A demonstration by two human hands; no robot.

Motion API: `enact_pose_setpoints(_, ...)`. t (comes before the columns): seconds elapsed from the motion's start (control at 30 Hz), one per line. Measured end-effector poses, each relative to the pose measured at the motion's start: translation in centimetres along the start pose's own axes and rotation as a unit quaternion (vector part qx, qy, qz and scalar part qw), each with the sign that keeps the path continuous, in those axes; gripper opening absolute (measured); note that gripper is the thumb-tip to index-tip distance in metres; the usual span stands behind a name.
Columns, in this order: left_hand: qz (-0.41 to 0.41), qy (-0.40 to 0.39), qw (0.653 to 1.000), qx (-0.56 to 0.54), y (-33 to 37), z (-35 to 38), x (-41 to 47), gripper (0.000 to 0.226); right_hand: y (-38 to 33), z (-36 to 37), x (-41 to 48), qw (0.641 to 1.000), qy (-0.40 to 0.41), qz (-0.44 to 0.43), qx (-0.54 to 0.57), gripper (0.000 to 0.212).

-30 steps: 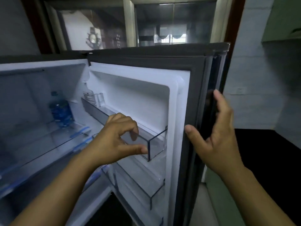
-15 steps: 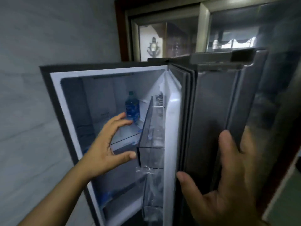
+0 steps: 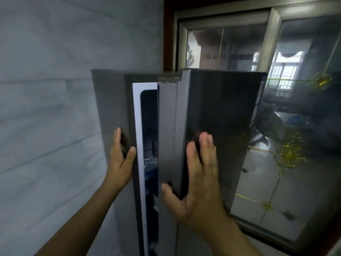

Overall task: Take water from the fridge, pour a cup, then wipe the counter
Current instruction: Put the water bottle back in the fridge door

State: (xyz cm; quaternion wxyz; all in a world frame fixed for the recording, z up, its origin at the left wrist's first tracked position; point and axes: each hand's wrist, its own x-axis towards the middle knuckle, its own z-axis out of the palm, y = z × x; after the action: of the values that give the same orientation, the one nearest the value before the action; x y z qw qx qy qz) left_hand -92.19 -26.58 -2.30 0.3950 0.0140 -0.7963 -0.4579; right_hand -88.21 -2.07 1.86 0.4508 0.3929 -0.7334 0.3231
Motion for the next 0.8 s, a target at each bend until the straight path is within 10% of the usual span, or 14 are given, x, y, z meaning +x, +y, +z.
enact_pose_setpoints(0.57, 0.054, -0.039, 0.998, 0.017, -2.9, -0.3, 0.2, 0.072, -0.7, 10.3, 3.4, 0.994, -0.009, 0.01, -0.106, 0.107)
enact_pose_setpoints(0.8, -0.062, -0.011, 0.992, -0.106, 0.5, -1.4, -1.5, 0.061, -2.3, 6.4, 3.0, 0.983, -0.144, 0.054, -0.099, 0.101)
